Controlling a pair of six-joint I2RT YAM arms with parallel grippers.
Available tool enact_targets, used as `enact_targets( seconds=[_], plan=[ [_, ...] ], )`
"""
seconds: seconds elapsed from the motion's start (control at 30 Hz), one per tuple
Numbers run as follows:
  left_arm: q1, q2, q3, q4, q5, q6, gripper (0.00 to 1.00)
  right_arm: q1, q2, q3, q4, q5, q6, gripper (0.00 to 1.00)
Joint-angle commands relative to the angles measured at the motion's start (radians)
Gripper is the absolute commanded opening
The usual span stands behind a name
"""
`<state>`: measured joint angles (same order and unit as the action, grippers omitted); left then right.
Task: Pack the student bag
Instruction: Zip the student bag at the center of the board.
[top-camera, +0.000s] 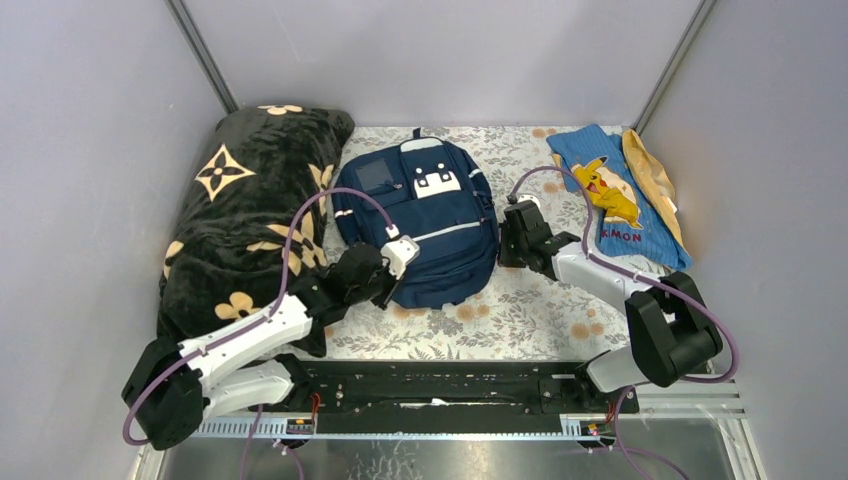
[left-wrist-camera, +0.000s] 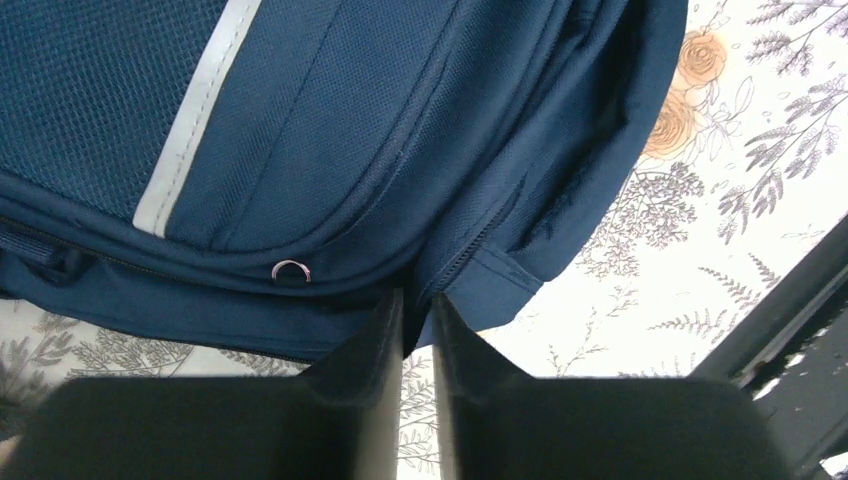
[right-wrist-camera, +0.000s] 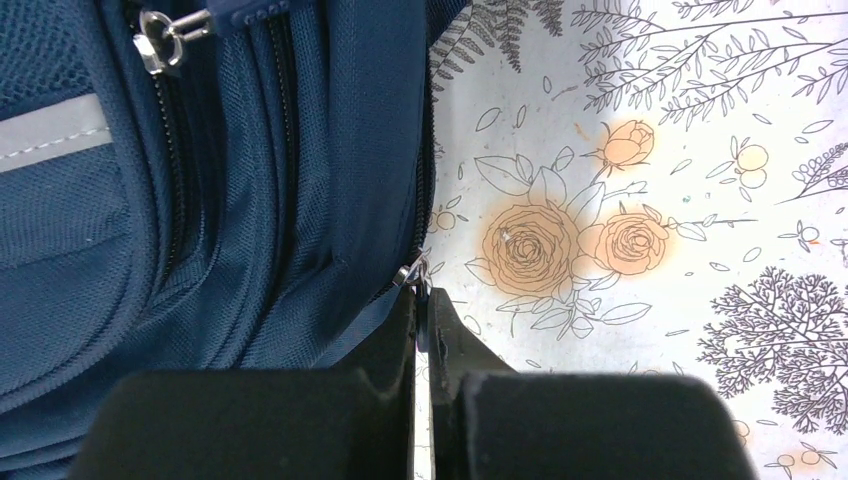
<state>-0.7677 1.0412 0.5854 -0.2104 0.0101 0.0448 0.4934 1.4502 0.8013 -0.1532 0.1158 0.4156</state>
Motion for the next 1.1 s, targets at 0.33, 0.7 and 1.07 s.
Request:
enact_targets(
  seconds=[0.33, 0.7, 1.07],
  plan=[
    [-0.112, 0.365, 0.325, 0.154, 0.073, -0.039, 0.73, -0.027, -0.142, -0.029, 0.029, -0.184, 0.047, 0.0],
    [-0.22, 0.502, 0.413, 0.319, -0.097, -0.052, 0.73, -0.027, -0.166, -0.059, 0.025, -0.217, 0.056, 0.0],
    [-0.214, 0.641, 0.407, 0.398, -0.019, -0.051, 0.64, -0.029, -0.247, -0.094, -0.009, -0.175, 0.044, 0.0]
  ],
)
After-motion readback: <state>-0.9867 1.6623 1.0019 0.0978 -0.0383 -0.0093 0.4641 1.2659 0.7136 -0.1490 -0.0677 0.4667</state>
